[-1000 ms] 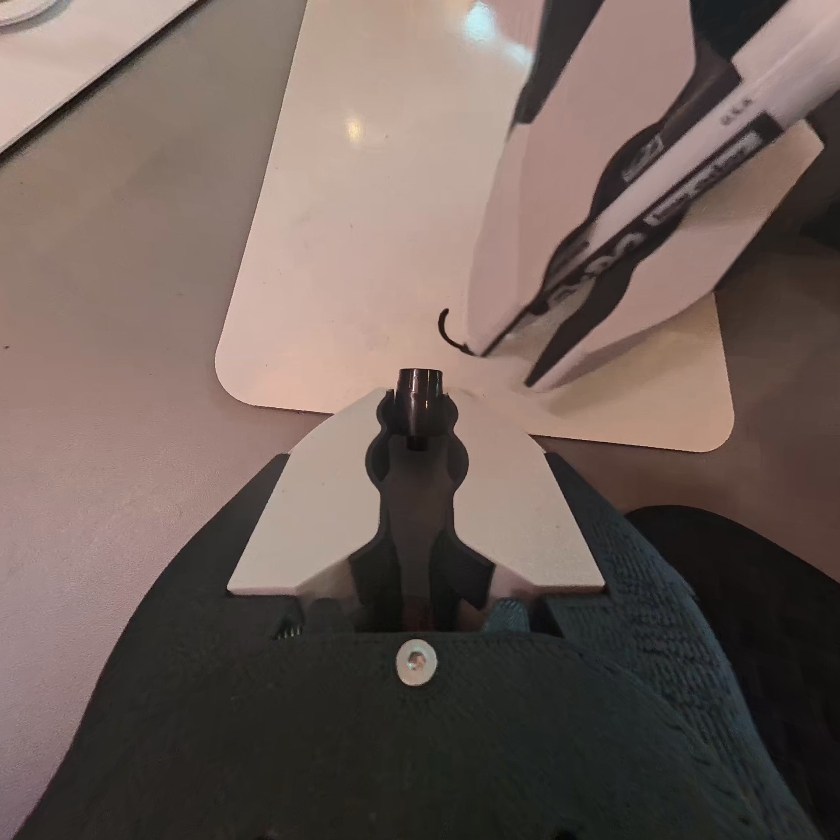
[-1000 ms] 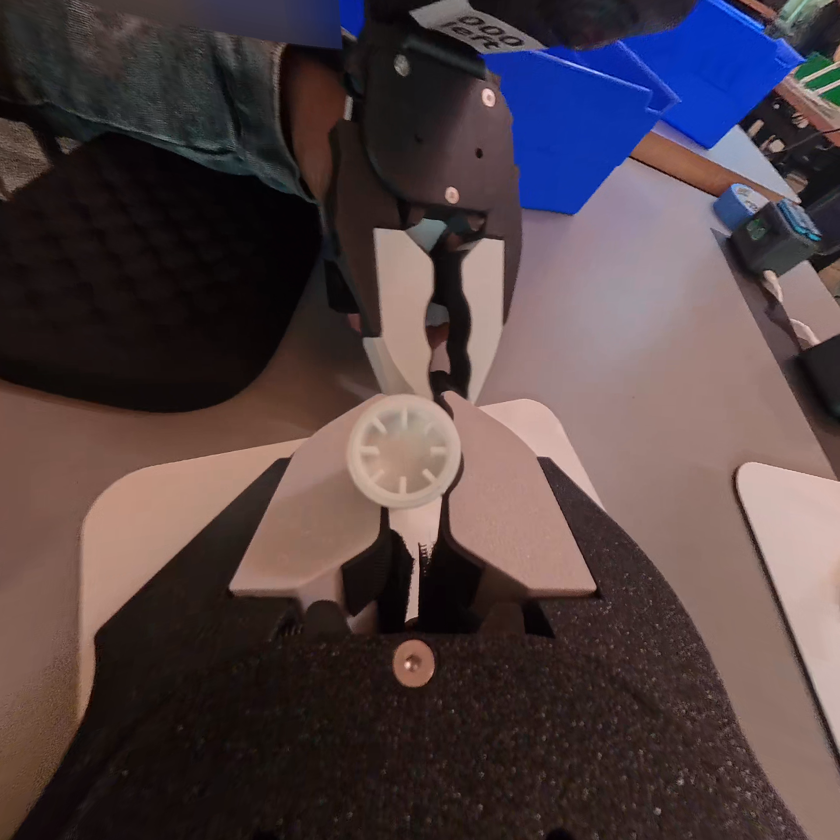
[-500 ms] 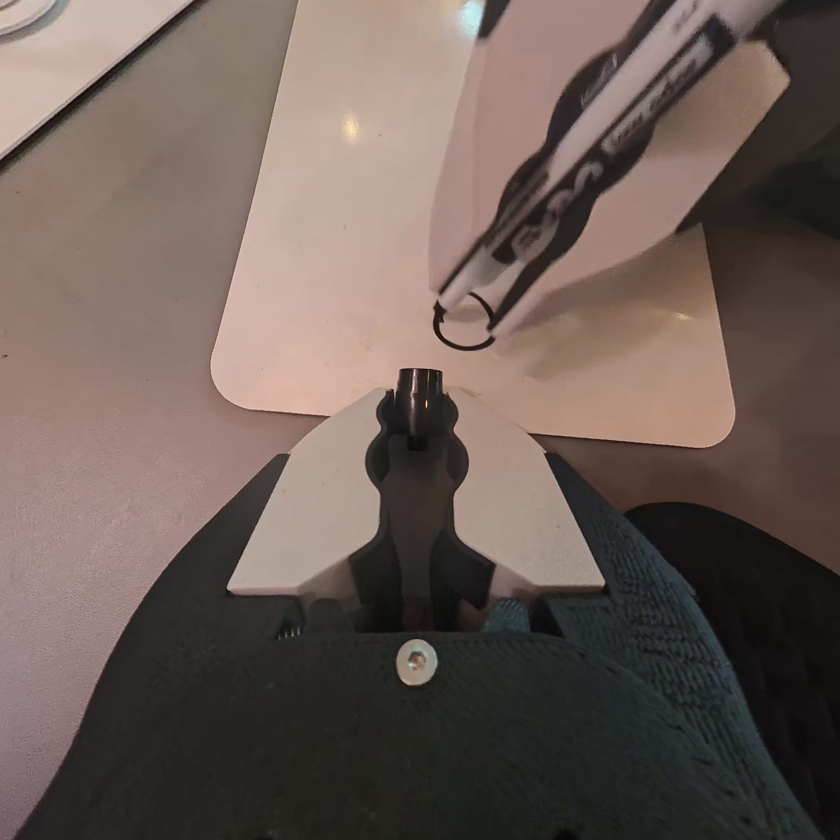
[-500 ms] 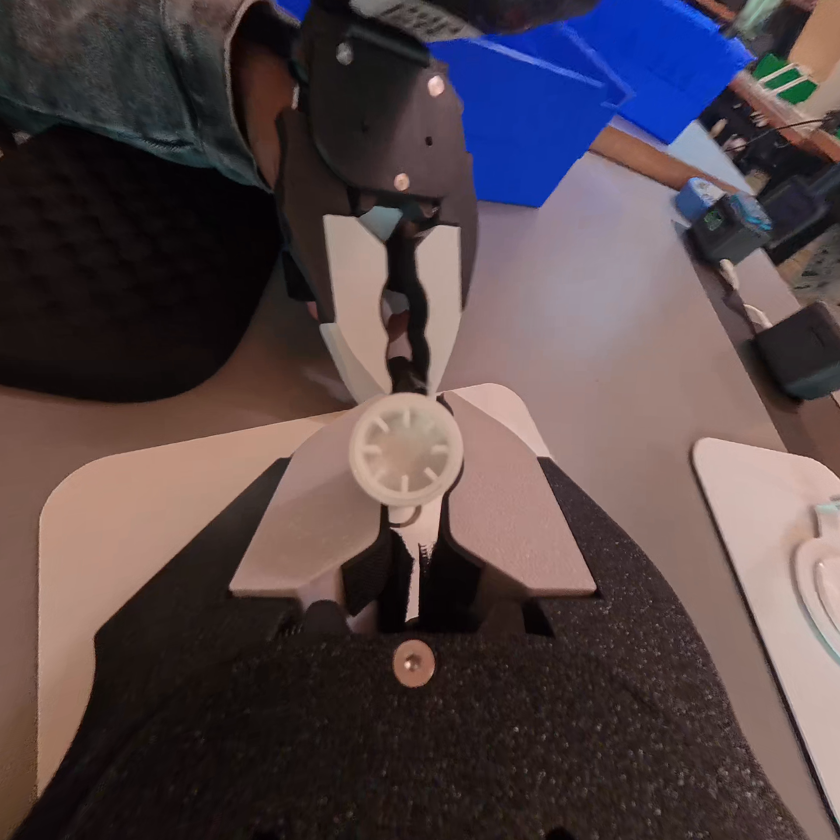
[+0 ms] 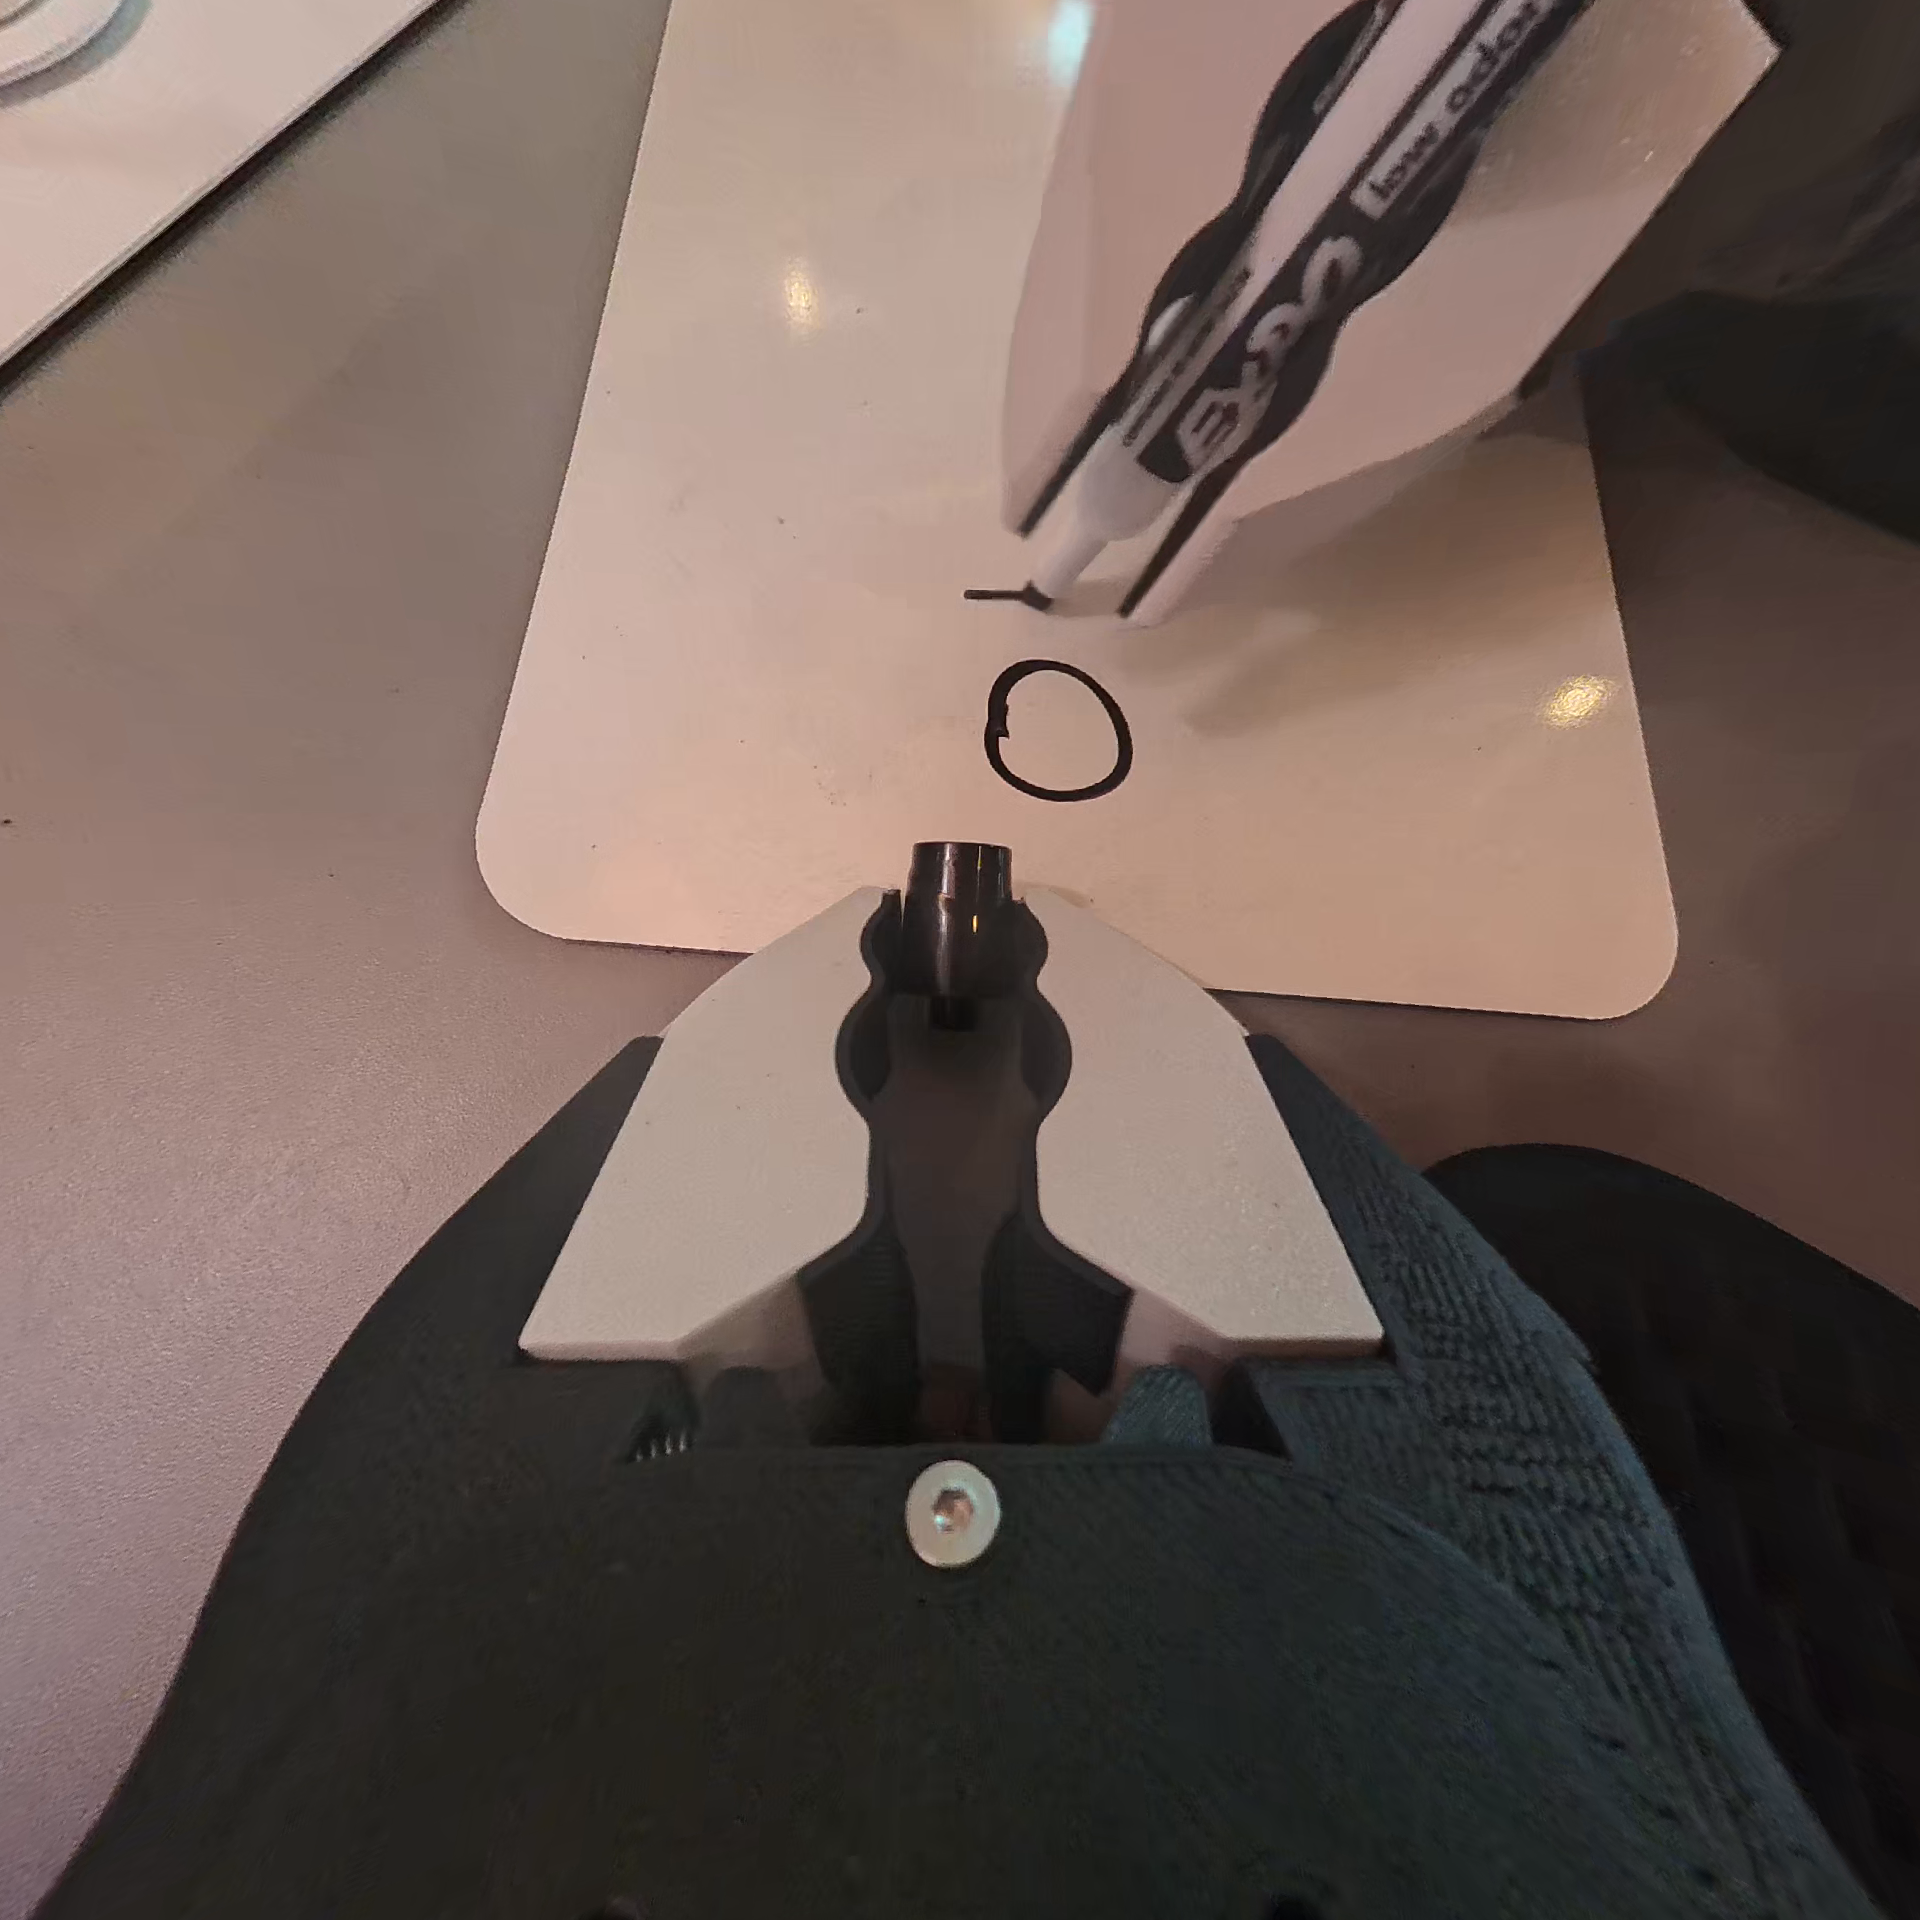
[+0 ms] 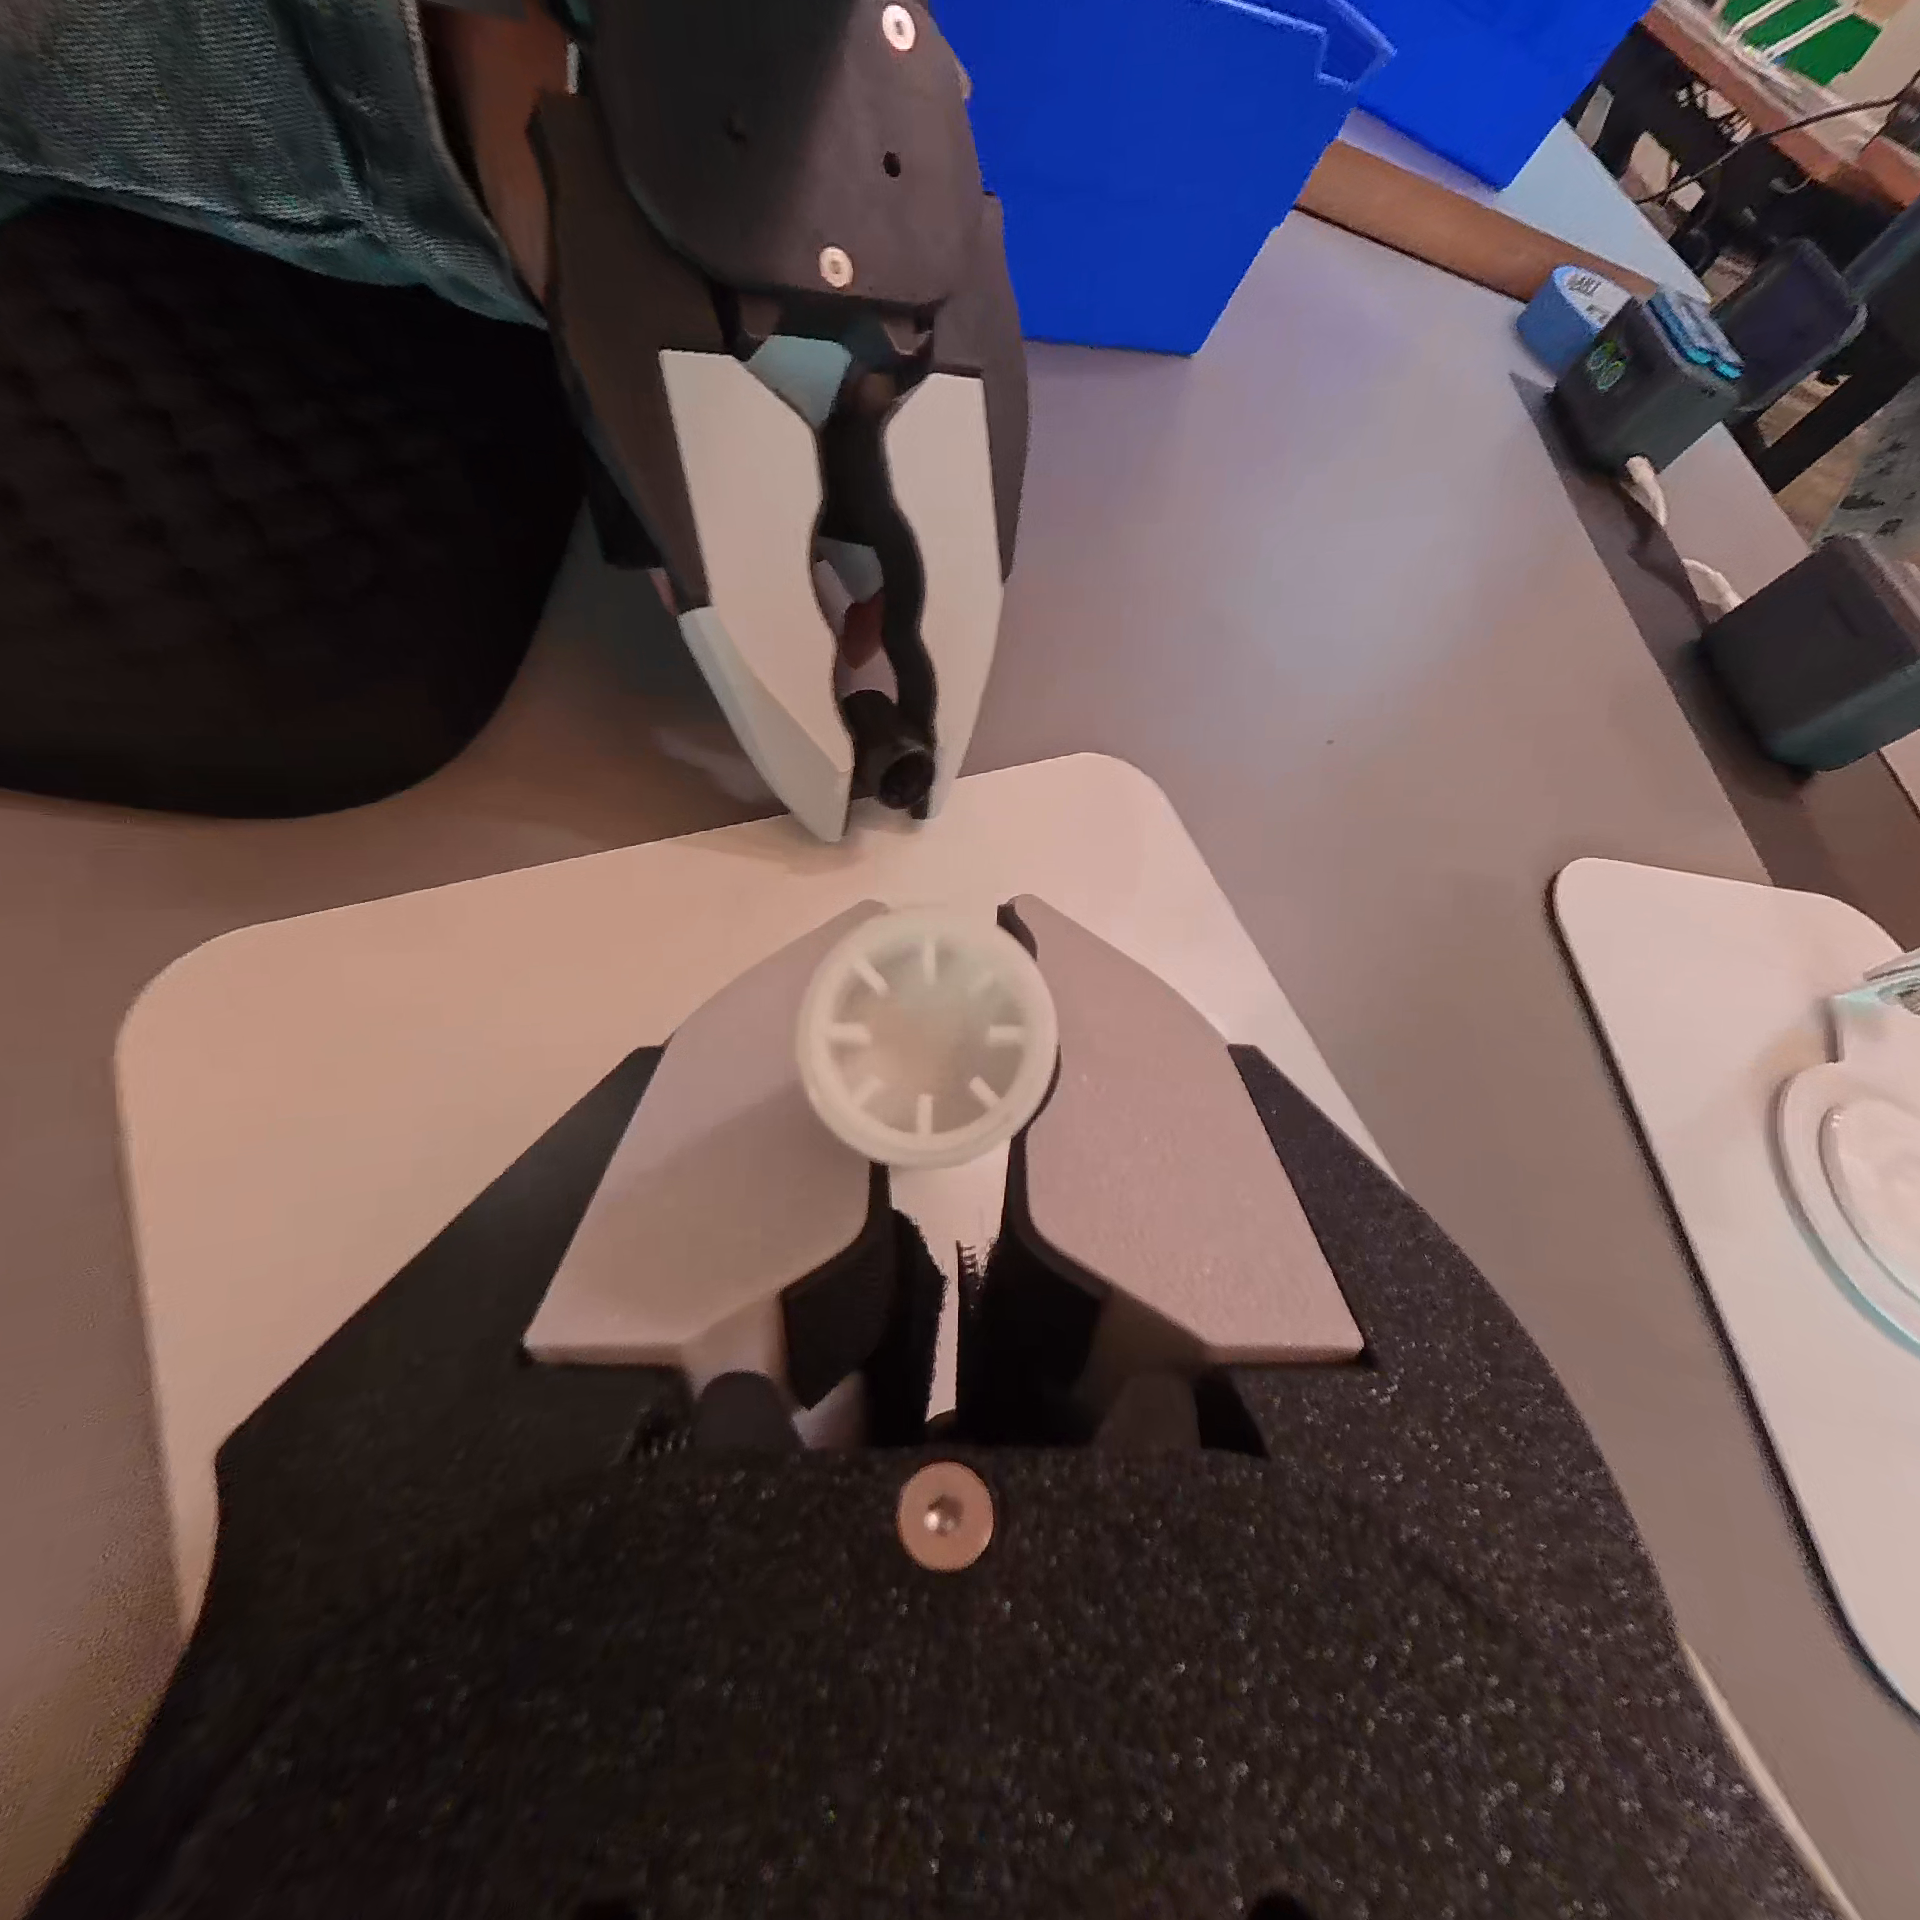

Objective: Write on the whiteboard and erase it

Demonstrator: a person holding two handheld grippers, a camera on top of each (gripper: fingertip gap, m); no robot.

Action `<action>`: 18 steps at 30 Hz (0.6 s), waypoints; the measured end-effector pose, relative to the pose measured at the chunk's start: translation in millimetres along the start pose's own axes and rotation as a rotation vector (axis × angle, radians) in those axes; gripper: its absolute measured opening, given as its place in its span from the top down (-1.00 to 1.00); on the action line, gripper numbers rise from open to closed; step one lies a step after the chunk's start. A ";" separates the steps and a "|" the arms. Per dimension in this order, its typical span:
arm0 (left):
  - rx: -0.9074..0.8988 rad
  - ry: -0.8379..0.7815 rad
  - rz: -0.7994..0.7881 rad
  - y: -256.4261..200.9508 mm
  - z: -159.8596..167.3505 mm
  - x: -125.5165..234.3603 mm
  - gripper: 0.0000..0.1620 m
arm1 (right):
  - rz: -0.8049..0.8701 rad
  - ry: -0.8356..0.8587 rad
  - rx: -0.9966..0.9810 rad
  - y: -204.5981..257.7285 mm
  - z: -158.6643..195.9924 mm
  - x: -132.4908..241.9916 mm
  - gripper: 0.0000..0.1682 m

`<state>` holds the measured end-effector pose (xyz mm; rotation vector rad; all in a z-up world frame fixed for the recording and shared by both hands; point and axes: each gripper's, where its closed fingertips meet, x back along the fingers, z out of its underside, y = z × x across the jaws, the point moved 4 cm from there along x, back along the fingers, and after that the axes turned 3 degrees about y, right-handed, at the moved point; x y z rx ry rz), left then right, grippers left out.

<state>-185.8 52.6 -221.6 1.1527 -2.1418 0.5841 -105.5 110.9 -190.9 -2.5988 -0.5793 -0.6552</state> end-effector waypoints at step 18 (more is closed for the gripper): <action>-0.004 -0.001 0.004 -0.1 -0.2 -0.4 0.75 | 0.093 0.022 -0.065 -21.9 20.8 19.6 0.79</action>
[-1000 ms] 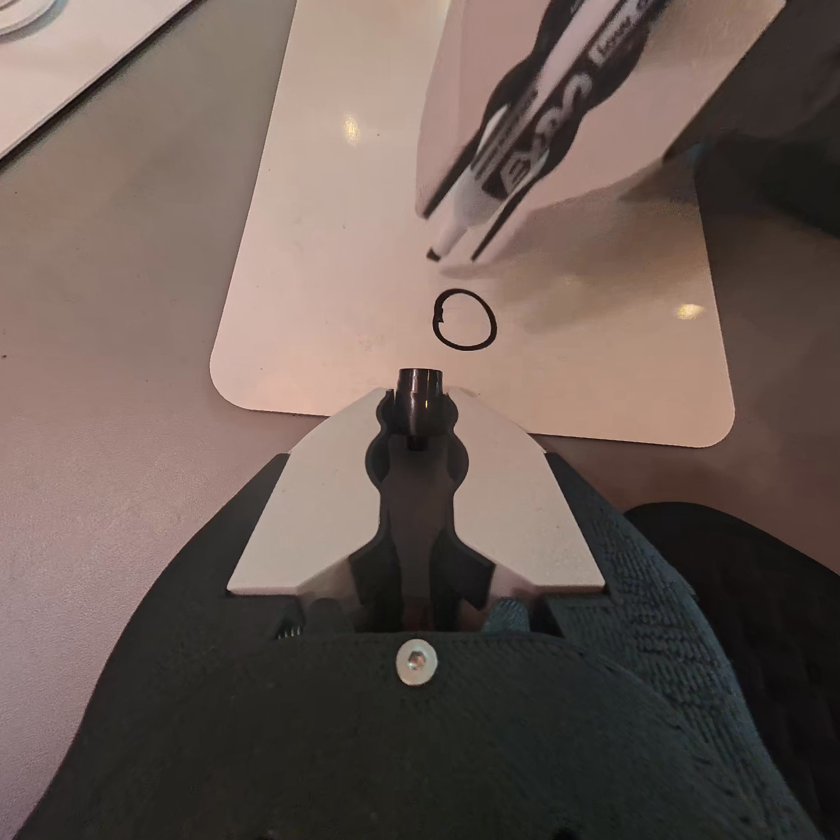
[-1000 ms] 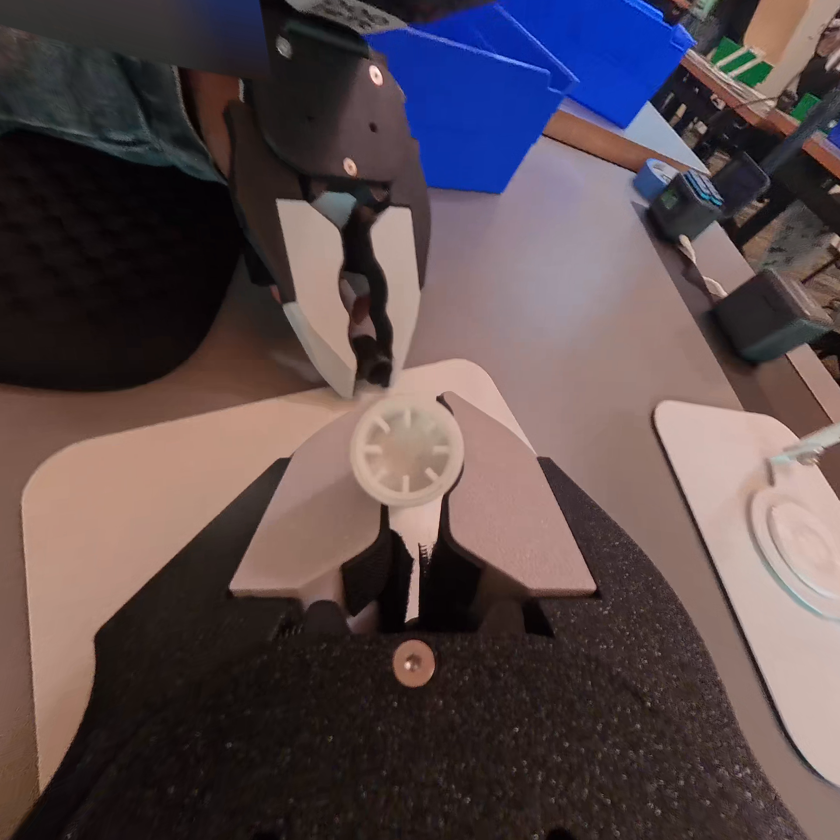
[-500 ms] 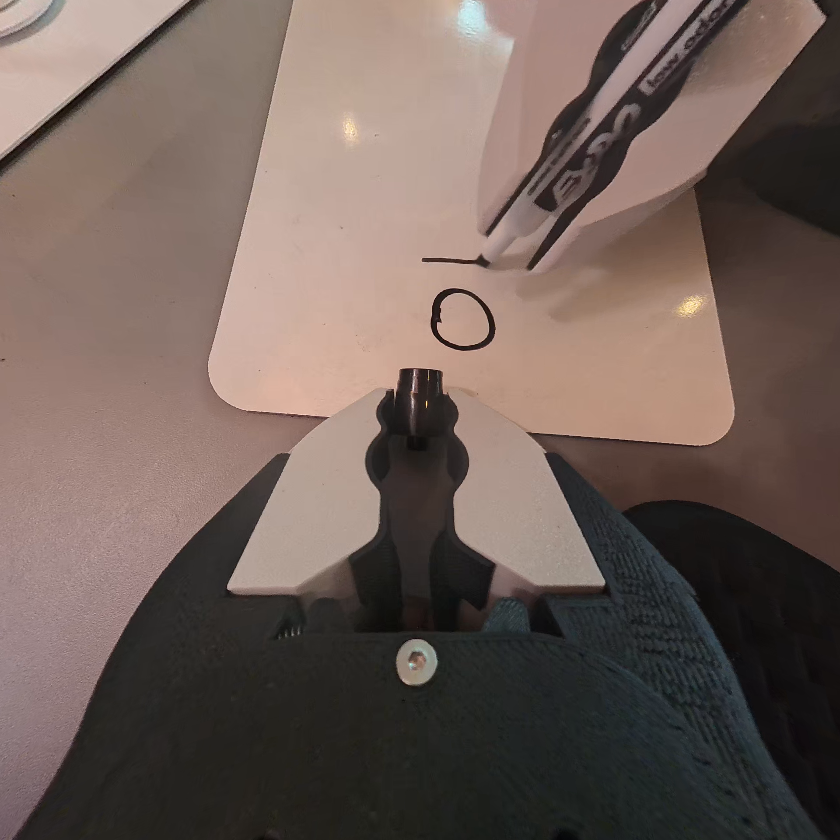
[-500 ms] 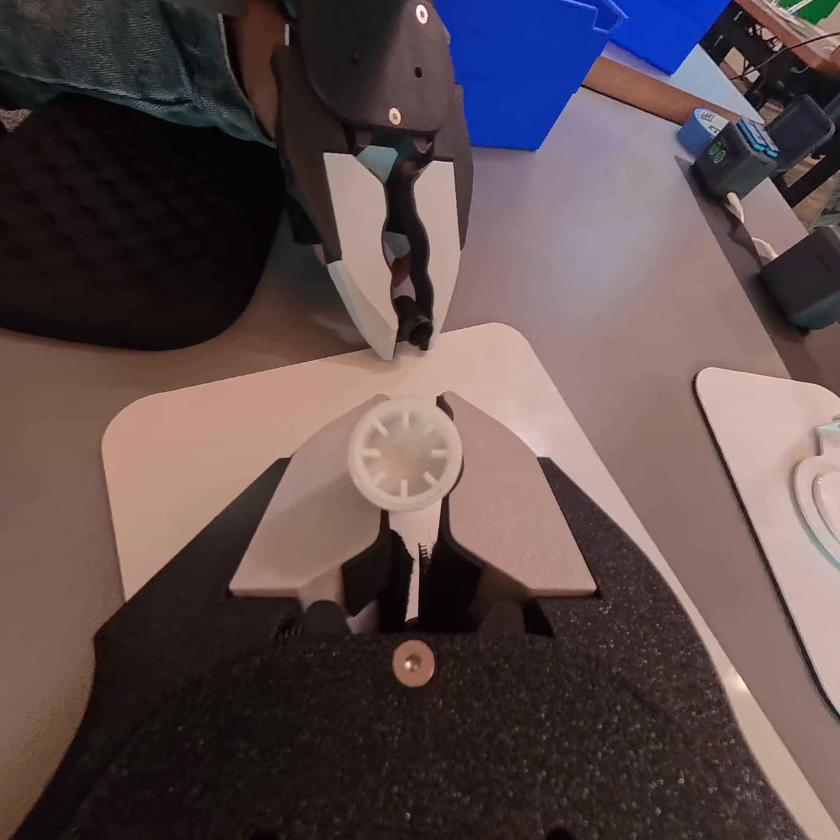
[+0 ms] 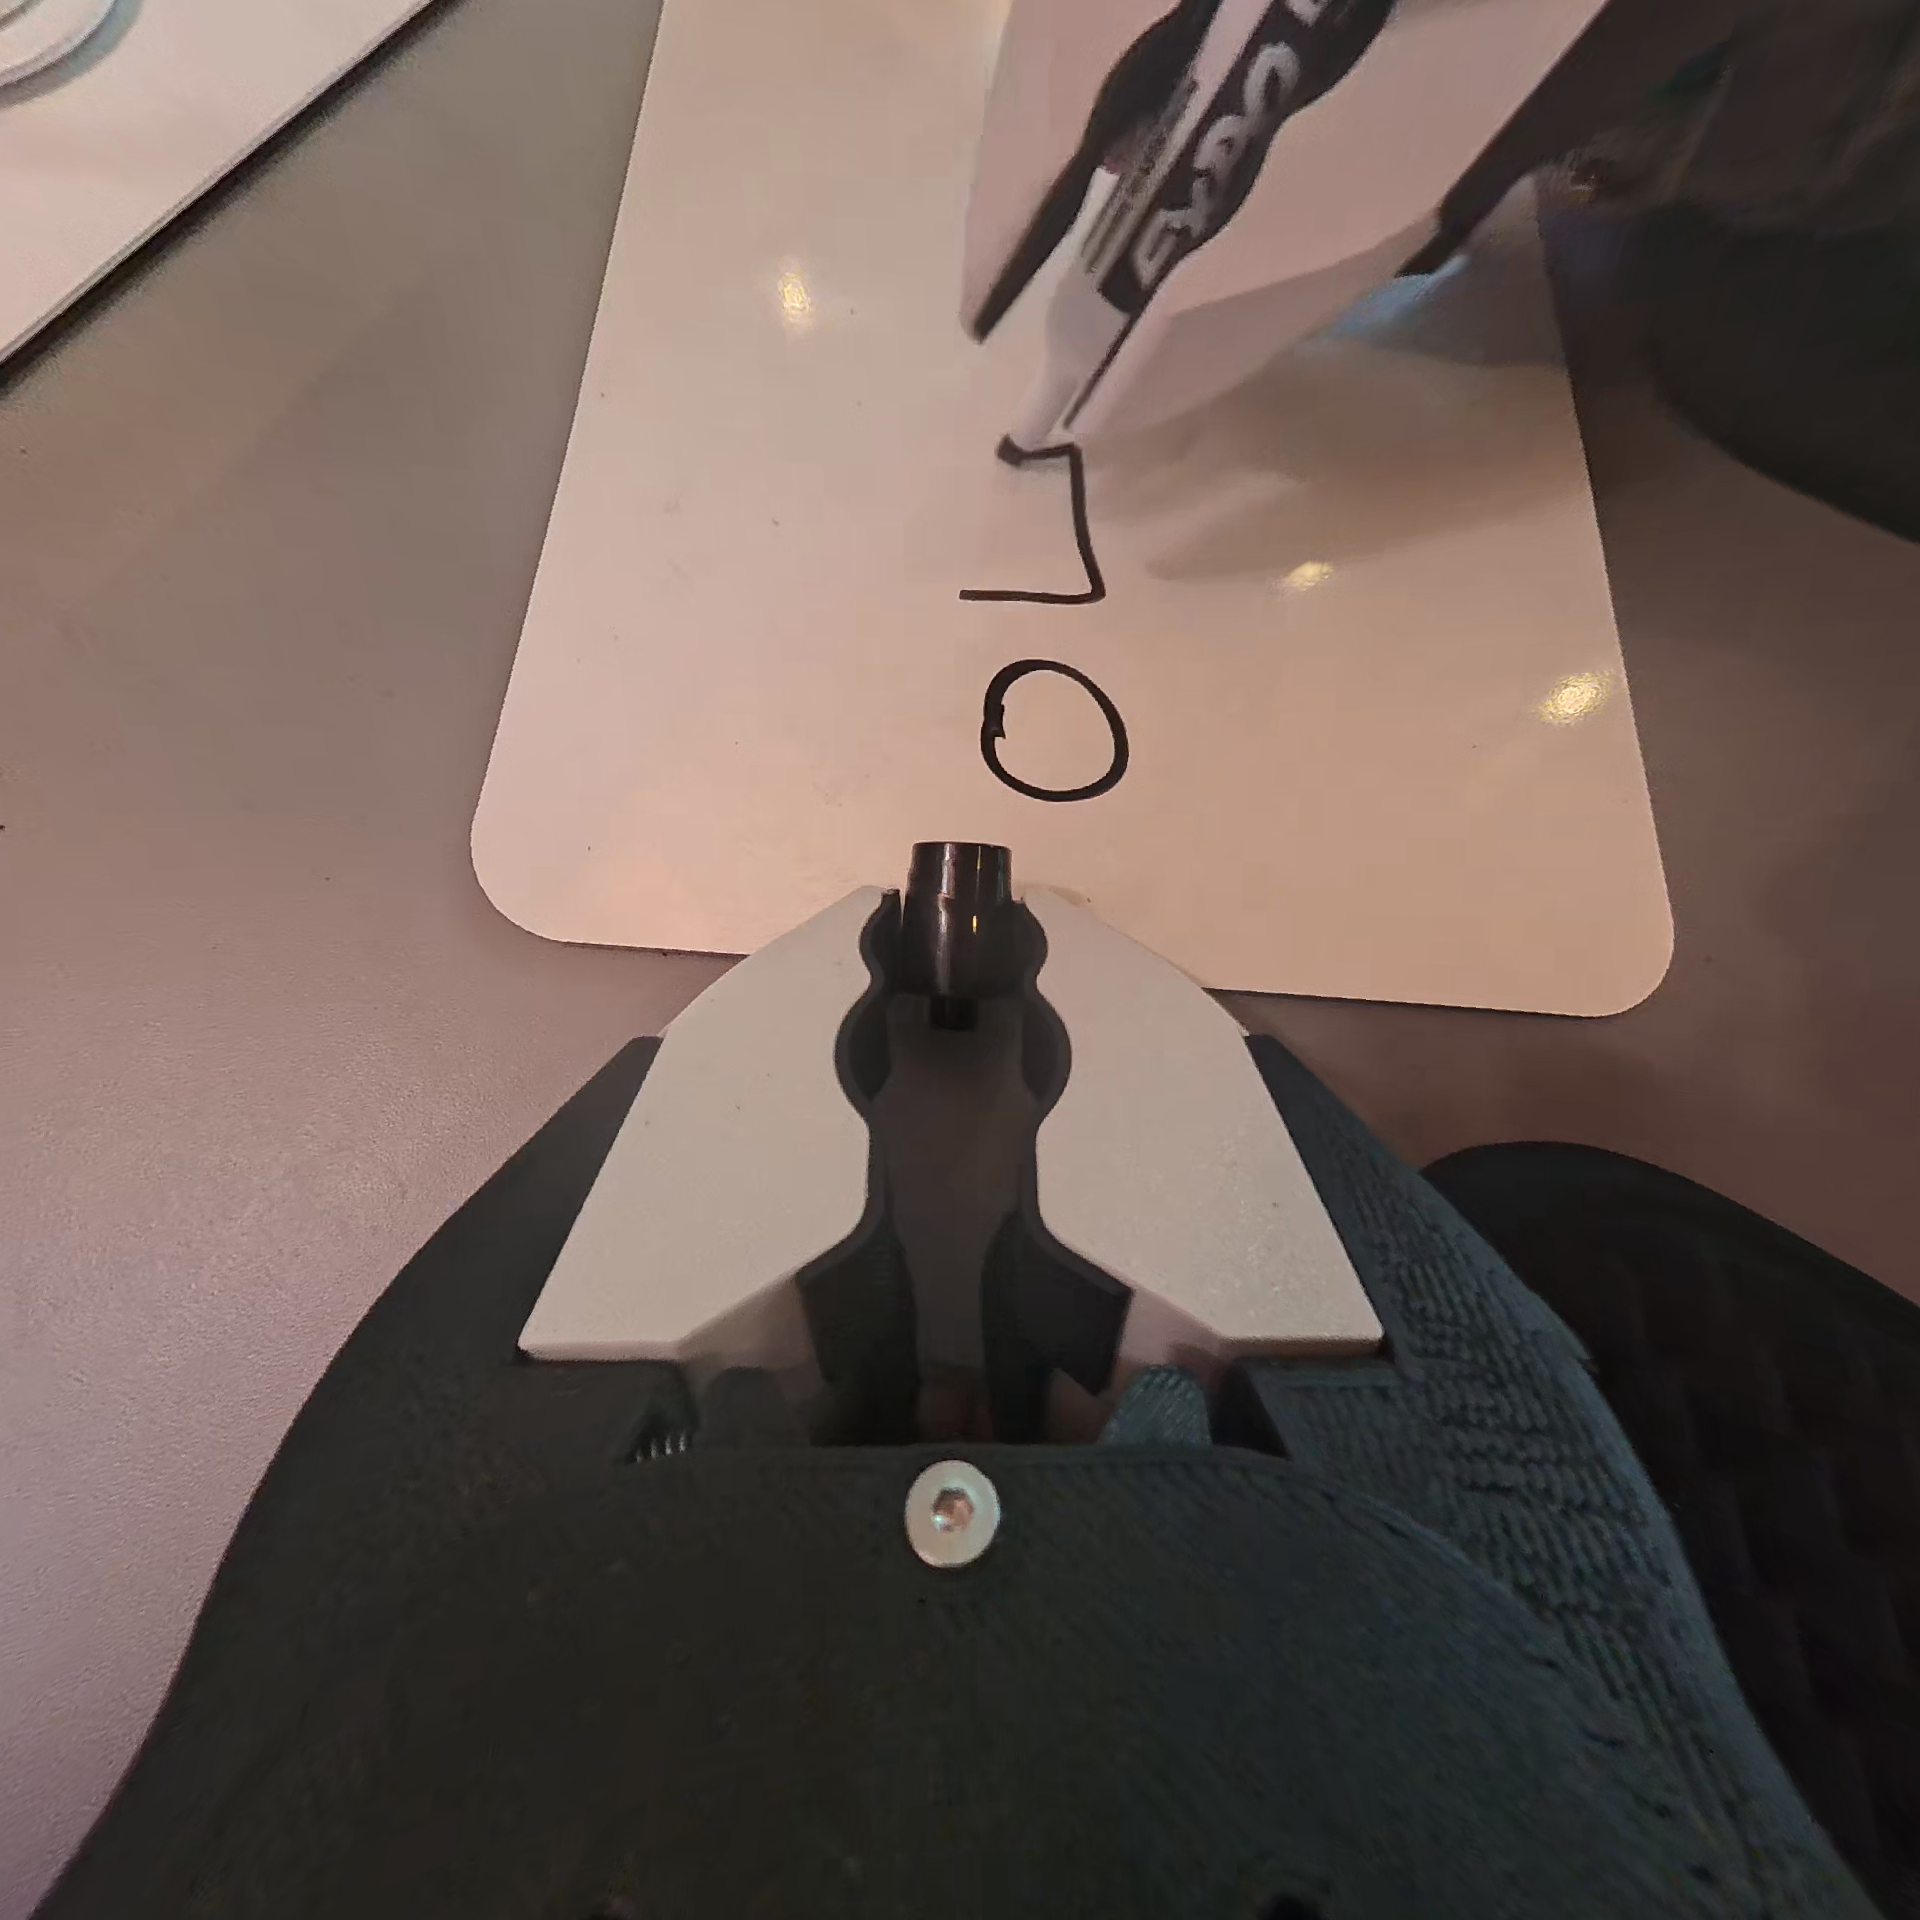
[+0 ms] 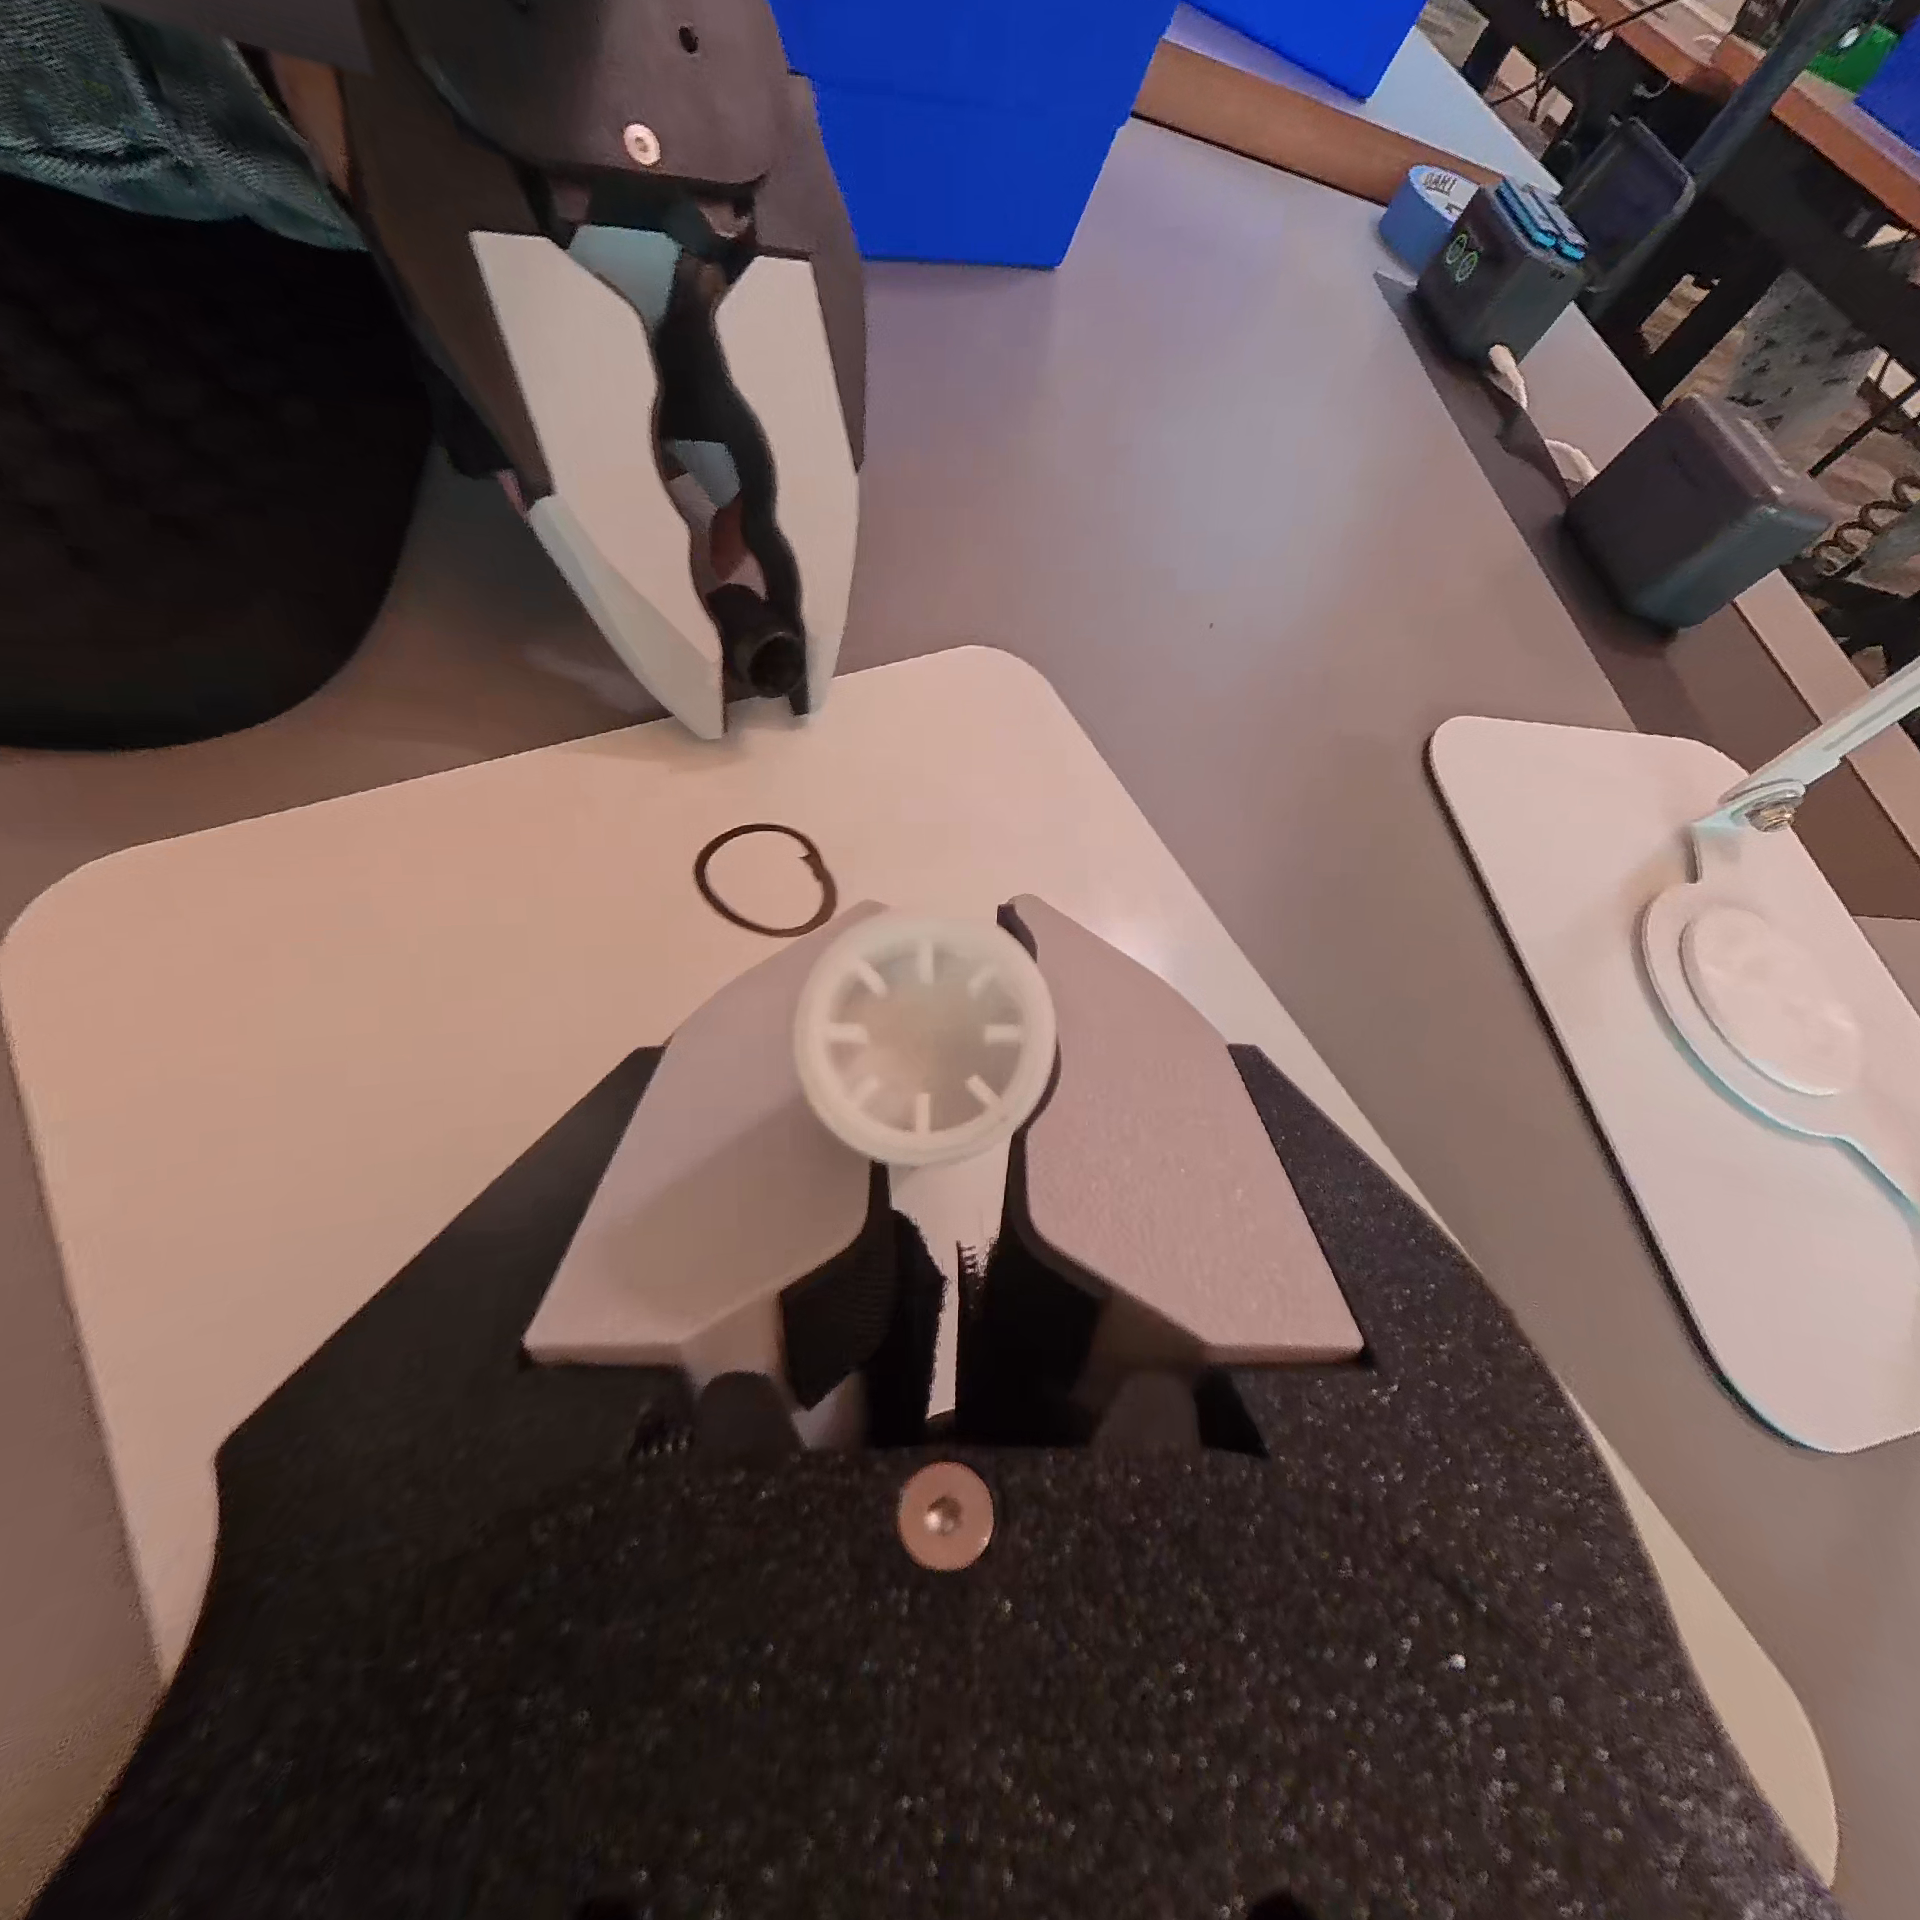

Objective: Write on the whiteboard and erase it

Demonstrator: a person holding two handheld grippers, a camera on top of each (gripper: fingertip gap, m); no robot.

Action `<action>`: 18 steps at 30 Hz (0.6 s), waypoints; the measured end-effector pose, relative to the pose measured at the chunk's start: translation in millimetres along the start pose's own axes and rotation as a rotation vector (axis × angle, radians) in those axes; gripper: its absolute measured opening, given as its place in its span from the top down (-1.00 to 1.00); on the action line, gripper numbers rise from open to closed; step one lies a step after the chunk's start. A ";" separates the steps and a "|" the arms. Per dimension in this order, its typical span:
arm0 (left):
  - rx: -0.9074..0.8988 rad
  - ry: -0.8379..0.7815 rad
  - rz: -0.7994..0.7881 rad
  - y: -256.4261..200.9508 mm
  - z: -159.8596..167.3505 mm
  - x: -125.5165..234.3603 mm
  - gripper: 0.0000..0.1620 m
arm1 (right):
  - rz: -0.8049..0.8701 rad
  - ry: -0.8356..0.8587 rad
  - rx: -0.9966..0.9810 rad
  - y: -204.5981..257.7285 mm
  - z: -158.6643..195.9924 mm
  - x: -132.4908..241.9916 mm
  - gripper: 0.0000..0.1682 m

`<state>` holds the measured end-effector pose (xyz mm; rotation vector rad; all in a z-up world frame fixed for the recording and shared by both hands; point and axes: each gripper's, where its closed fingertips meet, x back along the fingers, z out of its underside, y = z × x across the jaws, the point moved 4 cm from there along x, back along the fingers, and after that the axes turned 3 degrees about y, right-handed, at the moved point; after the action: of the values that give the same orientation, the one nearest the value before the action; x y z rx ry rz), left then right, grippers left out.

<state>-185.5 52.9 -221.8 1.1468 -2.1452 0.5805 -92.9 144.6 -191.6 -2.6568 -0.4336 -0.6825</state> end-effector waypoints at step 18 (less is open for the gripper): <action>-0.007 0.001 0.003 -1.1 0.0 -0.1 0.74 | 0.034 -0.093 -0.079 -11.3 -11.6 8.6 0.79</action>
<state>-184.5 52.4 -221.7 1.1391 -2.1468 0.5740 -94.6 151.5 -174.7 -2.7728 -0.3934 -0.5791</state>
